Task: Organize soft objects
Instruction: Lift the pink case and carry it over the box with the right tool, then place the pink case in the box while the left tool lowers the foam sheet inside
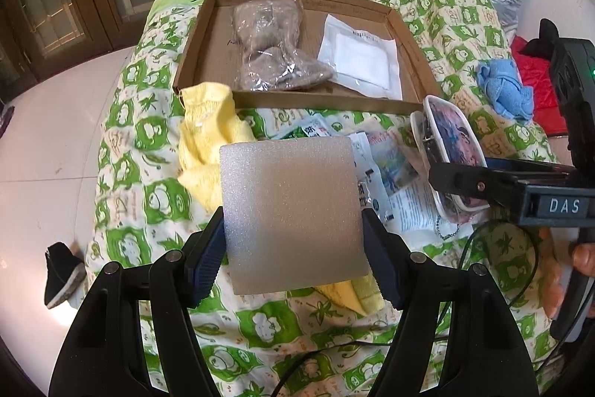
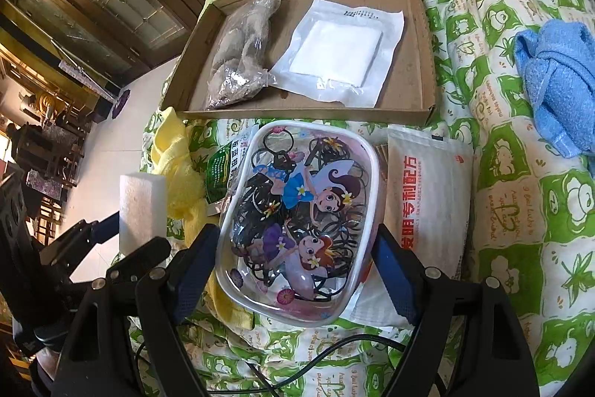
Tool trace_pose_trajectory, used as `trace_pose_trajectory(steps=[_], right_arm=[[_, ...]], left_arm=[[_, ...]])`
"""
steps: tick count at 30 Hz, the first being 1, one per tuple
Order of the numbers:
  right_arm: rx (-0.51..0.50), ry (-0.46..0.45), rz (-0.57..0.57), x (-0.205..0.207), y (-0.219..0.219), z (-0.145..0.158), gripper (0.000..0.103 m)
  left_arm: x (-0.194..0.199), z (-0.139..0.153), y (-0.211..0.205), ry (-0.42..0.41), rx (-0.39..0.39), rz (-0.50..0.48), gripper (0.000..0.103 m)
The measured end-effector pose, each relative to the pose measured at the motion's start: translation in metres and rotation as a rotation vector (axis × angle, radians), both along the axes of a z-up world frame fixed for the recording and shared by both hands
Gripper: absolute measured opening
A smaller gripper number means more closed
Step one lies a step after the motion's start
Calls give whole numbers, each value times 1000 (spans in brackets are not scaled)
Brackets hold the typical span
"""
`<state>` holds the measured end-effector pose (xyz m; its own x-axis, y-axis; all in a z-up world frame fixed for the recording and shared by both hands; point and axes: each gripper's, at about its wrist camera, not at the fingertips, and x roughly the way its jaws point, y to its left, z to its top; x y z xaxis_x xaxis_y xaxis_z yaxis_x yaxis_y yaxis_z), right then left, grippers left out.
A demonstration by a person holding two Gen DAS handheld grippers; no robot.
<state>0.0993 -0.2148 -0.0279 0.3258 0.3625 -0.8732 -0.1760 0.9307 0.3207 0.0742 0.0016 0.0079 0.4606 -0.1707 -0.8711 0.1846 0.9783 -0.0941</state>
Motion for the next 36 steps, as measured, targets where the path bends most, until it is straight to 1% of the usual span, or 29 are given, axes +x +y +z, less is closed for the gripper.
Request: trace_pose_trajectory(steps=[7,15,25,31,36], right_arm=[[-17,-21,1,8,1,9,82],[-43,-47,4,32,2,18,82],[-45,-62,-2,59,1,19,82],[-26,-91,-14,80,4,25,82],[-20,-84,-11,91,6,22,82]], left_arm=[[15,6,1,-4,20,-3,70],[28,5,0,8,30,-6,70],[51,9,0,2,44,-13,70],[64,12,-3,2,58,-23,70],[76,12,-2,6,59,-23,70]])
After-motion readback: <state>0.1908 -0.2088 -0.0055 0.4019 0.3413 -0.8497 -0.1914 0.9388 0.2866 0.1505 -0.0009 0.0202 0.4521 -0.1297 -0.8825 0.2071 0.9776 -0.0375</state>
